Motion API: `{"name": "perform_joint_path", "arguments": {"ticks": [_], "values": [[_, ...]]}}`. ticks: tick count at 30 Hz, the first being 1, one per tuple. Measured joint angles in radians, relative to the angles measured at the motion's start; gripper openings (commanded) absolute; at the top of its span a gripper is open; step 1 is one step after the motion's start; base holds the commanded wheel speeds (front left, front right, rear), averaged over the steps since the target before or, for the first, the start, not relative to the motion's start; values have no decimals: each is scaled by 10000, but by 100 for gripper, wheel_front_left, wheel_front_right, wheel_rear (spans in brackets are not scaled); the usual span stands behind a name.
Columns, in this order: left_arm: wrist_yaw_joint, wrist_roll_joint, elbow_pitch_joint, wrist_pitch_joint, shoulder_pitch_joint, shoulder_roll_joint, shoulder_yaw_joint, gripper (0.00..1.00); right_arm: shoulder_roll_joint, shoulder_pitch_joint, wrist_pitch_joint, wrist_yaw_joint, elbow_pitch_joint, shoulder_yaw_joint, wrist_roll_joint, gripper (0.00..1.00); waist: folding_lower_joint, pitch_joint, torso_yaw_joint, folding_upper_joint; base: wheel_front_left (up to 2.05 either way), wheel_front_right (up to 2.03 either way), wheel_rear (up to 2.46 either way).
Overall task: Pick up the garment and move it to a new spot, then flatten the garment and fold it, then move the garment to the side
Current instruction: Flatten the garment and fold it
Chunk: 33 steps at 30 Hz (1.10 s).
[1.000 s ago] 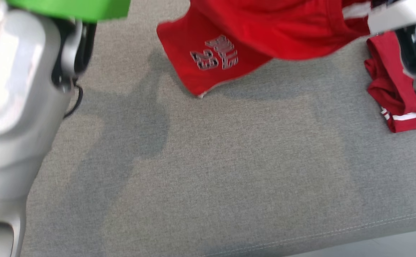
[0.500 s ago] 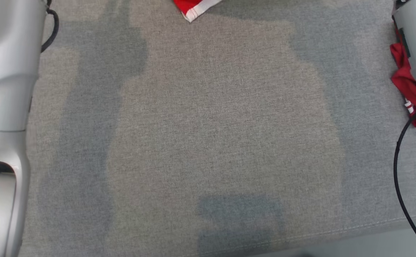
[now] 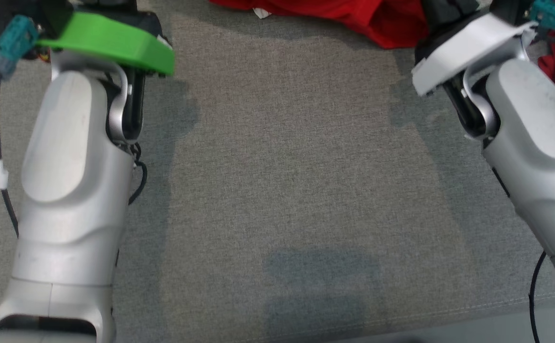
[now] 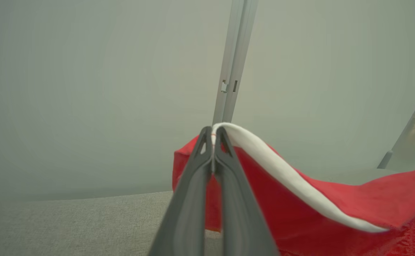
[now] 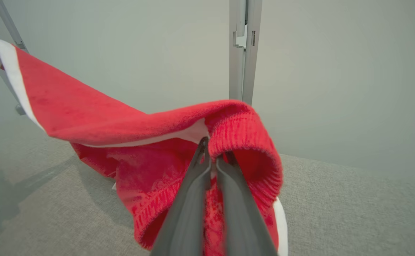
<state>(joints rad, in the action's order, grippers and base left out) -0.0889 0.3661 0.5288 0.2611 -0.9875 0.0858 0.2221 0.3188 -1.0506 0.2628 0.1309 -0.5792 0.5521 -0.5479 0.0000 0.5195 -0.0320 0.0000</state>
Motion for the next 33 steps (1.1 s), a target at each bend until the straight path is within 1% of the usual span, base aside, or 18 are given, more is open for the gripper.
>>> {"name": "perform_joint_path", "arguments": {"ticks": [6, 13, 18, 24, 29, 33], "values": [[-186, -558, -1613, 0, 2634, -150, -688, 0, 211, 2251, 0, 0, 1386, -71, -330, 0, -1, -384, -8, 0, 0, 0, 0], [-334, -894, -3210, 0, 5460, -259, -1175, 0, 219, 4885, 0, -2, 3279, -585, -31, 0, -1, -943, -92, 0, 0, 0, 0], [-355, -1137, -3877, 0, 7033, -257, -1198, 0, 399, 6481, 0, -2, 4393, -213, 295, 0, -1, -1388, -145, 0, 0, 0, 0], [-343, -1099, -4644, 0, 8603, -272, -1624, 0, 502, 8054, 0, -2, 4987, -274, 608, 0, -1, -1920, -237, 0, 0, 0, 0], [-236, -957, -5241, 2, 9497, -311, -1772, 0, 382, 8963, 0, -2, 5191, -627, 767, 0, -1, -2241, -312, 0, 0, 0, 0], [-117, -909, -5622, 0, 9863, -330, -1670, 0, 182, 9423, 0, 0, 5356, -836, 890, 0, -1, -2373, -329, 0, 0, 0, 0]]}}
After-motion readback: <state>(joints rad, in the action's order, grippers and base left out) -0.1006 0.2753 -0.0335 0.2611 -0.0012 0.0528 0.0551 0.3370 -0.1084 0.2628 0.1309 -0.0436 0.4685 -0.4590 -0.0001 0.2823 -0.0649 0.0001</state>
